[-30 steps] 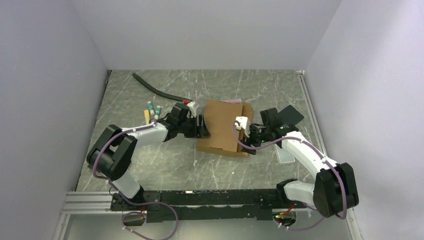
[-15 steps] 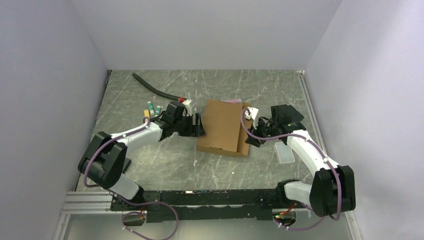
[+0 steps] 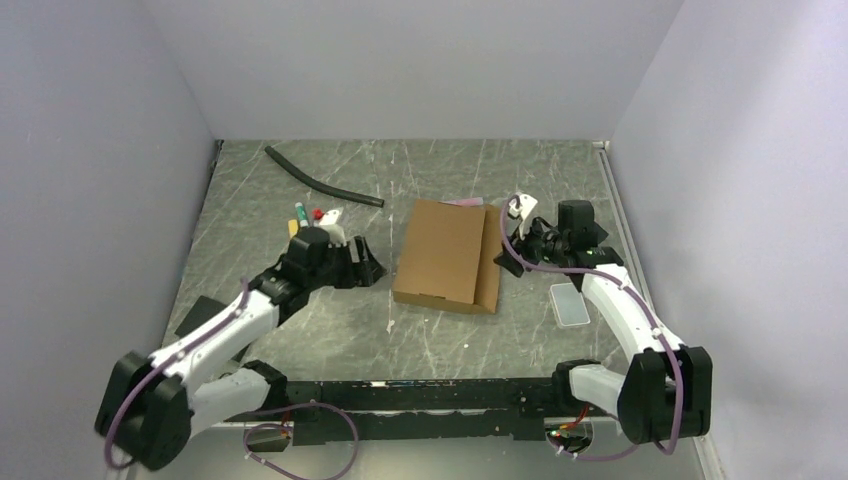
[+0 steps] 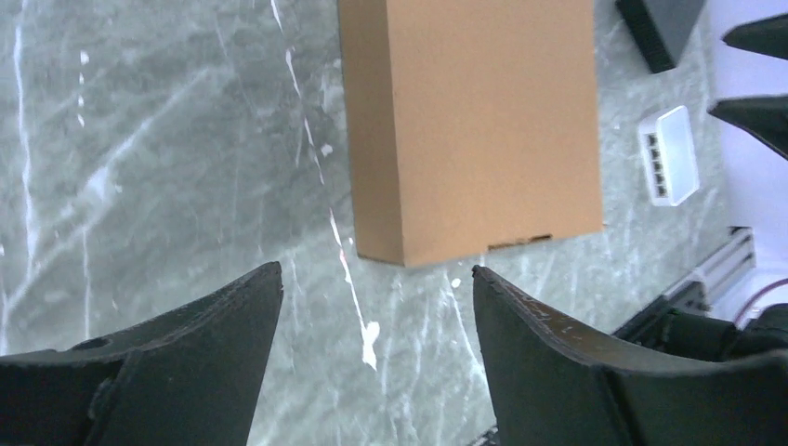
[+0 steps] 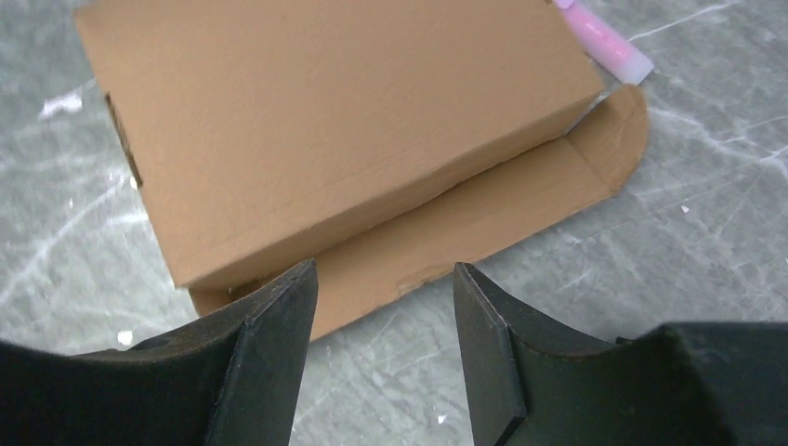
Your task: Fold the paper box
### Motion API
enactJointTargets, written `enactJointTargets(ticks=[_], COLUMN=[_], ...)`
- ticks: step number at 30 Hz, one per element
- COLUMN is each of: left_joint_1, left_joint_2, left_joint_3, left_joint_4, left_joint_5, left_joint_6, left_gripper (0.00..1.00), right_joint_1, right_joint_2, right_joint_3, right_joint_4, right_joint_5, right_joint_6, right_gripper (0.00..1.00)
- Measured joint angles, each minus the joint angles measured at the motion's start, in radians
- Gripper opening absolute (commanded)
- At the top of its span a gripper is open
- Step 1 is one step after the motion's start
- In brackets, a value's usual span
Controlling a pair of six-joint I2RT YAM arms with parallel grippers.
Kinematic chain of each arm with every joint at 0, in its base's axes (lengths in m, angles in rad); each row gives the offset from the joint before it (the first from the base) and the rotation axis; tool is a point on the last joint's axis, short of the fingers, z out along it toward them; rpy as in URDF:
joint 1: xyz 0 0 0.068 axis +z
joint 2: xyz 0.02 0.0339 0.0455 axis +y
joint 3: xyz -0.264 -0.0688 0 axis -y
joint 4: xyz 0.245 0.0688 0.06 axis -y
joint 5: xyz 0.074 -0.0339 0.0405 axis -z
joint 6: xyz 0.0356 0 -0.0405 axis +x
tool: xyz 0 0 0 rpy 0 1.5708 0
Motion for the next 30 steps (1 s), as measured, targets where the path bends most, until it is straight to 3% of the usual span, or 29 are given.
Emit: enactJointTargets(ticks=[4,7,11,20,24,30], left_joint_1=[0.002,0.002,-0.003,-0.051,-0.051,-0.051], left_joint_2=[-0.166,-0.229,-0.276,-0.276,-0.269,-0.322], left_joint_3=[-0.073,-0.123,-0.251,-0.346,-0.336,-0.321], left_joint_4=[-0.053,-0.065,-0.009,0.092,0.101,0.071], left_joint_5=[0.003,0.038,0.119,0.156,0.151,0.11], left_joint_6=[-0.08,-0.142,-0.235,-0.312,-0.304,-0.297], left_gripper=[0.6,0.51,0.49,0.52,0.63,0.8], right_joint_1=[-0.004,-0.009,-0.034,-0.224,-0.301,-0.307], right_joint_2=[0.055,0.182,0.321,0.352,0.344,0.329], right_joint_3=[0.047,0.182,0.296,0.176,0.147,0.146], right_joint_4=[0.074,0.099,0.165,0.217,0.234,0.252], right_joint_5=[0.004,-0.02,-0.065,-0.192,-0.253,-0.315], right_joint_6=[0.132,0.23,0.334,0.425,0.437,0.439], right_gripper=[0.6,0.61,0.62,0.62,0.62,0.63])
